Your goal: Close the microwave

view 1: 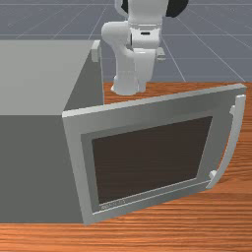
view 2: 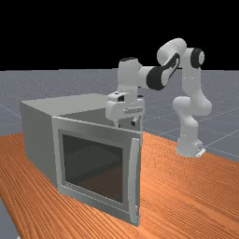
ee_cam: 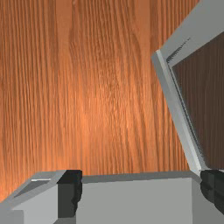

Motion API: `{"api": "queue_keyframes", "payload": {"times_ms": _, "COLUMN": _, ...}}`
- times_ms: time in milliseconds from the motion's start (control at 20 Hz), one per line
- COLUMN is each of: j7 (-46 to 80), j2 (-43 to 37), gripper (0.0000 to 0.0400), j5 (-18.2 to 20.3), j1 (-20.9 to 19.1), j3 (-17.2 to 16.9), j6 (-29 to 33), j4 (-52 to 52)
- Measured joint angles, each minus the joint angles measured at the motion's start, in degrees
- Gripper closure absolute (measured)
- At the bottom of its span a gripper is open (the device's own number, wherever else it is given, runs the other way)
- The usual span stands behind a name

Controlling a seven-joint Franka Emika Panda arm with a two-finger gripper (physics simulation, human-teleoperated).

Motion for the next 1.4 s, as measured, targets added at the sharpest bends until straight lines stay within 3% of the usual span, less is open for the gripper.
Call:
{"api": "queue_keyframes", "payload": {"times_ms": 150, "j7": -1.1, "j2": -1.54, "gripper": 0.0, "j5": -0.18, "j1": 0.13, "j3": 0.16, "j6": 2.07, "j4": -1.46}}
{"api": "queue_keyframes", "payload": {"times_ms": 700, "j7": -0.94, "j2": 4.17, "gripper": 0.0, "j5": -0.13, "j1": 0.18, "j3": 0.06, "j6": -3.68, "j4": 8.85}}
{"api": "queue_keyframes", "payload": {"times_ms": 800, "j7": -2.9, "j2": 5.41, "gripper": 0.0, "j5": 2.56, "j1": -0.56, "j3": 0.49, "j6": -4.0, "j4": 10.53}}
{"api": "queue_keyframes", "payload": {"times_ms": 850, "j7": -1.18, "j2": 3.84, "gripper": 0.0, "j5": -0.3, "j1": 0.06, "j3": 0.02, "j6": 1.75, "j4": 7.04}}
{"api": "queue_keyframes", "payload": {"times_ms": 950, "j7": 0.21, "j2": 2.42, "gripper": 0.0, "j5": -1.94, "j1": 0.26, "j3": -0.34, "j6": 12.79, "j4": 2.32}}
{"api": "queue_keyframes", "payload": {"times_ms": 1000, "j7": 0.41, "j2": 2.67, "gripper": 0.0, "j5": -2.21, "j1": 0.3, "j3": -0.43, "j6": 14.09, "j4": 2.31}}
{"api": "queue_keyframes", "payload": {"times_ms": 1100, "j7": -0.18, "j2": 3.49, "gripper": 0.0, "j5": -1.61, "j1": 0.22, "j3": -0.31, "j6": 12.34, "j4": 3.89}}
{"api": "queue_keyframes", "payload": {"times_ms": 1200, "j7": -1.2, "j2": 5.42, "gripper": 0.0, "j5": -0.57, "j1": 0.06, "j3": -0.1, "j6": 4.88, "j4": 8.4}}
{"api": "queue_keyframes", "payload": {"times_ms": 1300, "j7": -1.43, "j2": 5.62, "gripper": 0.0, "j5": -0.46, "j1": -0.05, "j3": -0.13, "j6": 4.04, "j4": 8.9}}
{"api": "queue_keyframes", "payload": {"times_ms": 1400, "j7": -1.02, "j2": 4.01, "gripper": 0.0, "j5": -0.94, "j1": -0.04, "j3": -0.24, "j6": 9.28, "j4": 5.58}}
